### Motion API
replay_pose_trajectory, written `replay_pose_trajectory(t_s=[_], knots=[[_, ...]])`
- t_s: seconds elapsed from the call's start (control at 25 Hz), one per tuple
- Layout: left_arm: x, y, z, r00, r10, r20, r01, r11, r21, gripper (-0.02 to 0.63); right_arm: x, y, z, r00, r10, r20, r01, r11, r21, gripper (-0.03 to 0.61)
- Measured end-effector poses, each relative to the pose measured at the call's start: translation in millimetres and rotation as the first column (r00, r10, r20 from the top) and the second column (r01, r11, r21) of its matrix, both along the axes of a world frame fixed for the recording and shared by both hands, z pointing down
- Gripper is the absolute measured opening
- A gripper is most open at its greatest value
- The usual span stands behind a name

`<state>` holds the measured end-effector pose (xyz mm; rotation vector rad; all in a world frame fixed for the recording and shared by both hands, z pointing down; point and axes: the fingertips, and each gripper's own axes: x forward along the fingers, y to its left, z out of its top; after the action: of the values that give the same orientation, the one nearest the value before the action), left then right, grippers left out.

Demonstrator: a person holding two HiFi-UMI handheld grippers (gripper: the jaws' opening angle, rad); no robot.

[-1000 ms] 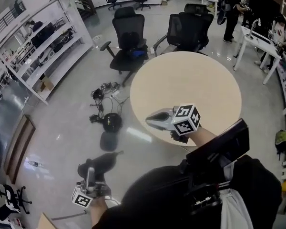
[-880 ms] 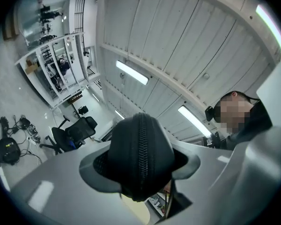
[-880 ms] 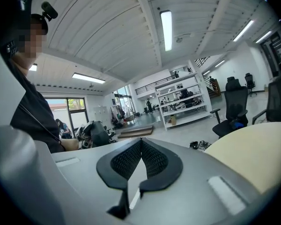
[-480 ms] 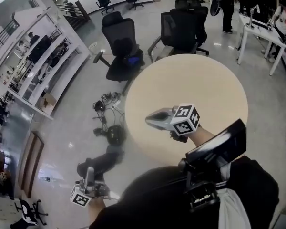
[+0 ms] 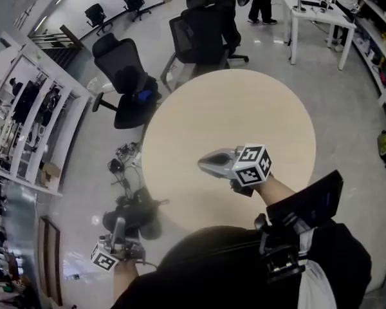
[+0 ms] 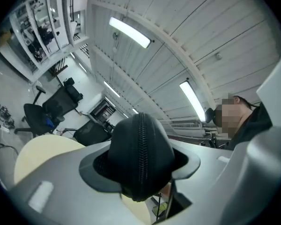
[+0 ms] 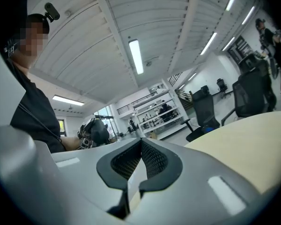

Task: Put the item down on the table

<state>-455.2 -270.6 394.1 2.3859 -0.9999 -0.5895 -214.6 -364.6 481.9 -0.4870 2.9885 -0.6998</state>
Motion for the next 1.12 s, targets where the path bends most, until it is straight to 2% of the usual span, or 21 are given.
replay_pose_trajectory(t_s=[0.2,0.4,0.52,0.68,0.8,0.88,1.0,1.12], knots=[[48.5,-57.7,11.1,0.981,0.195,0.001,-0.195,0.981,-0.02,0.262,66.8,-4.3,6.2,0.978,0.21,-0.001,-0.21,0.978,-0.009,0.015],[83.2,-110.0,16.1,0.923,0.383,-0.045,-0.383,0.924,-0.007,0.262,107.3,-6.5,8.3,0.919,0.392,-0.04,-0.393,0.919,-0.023,0.015],[77.2,-146.2,23.9,0.874,0.477,-0.087,-0.478,0.878,0.012,0.262,103.6,-13.3,3.6,0.867,0.49,-0.089,-0.492,0.87,-0.003,0.015],[49.9,-190.7,53.4,0.803,0.578,-0.144,-0.583,0.812,0.005,0.262,74.6,-20.9,2.0,0.783,0.605,-0.144,-0.612,0.791,-0.006,0.015],[45.2,-221.6,58.1,0.755,0.635,-0.164,-0.639,0.768,0.037,0.262,52.2,-17.4,-2.9,0.76,0.627,-0.172,-0.637,0.771,-0.007,0.015],[53.8,-232.9,59.4,0.742,0.645,-0.183,-0.649,0.759,0.045,0.262,49.1,-14.3,-6.6,0.75,0.63,-0.203,-0.644,0.765,-0.006,0.015],[72.4,-233.9,58.8,0.734,0.638,-0.233,-0.644,0.763,0.06,0.262,62.8,-14.3,-15.9,0.753,0.621,-0.215,-0.637,0.771,-0.005,0.015],[93.8,-235.7,59.6,0.761,0.6,-0.248,-0.608,0.792,0.05,0.262,85.8,-26.5,-13.4,0.78,0.583,-0.228,-0.6,0.8,-0.003,0.015]])
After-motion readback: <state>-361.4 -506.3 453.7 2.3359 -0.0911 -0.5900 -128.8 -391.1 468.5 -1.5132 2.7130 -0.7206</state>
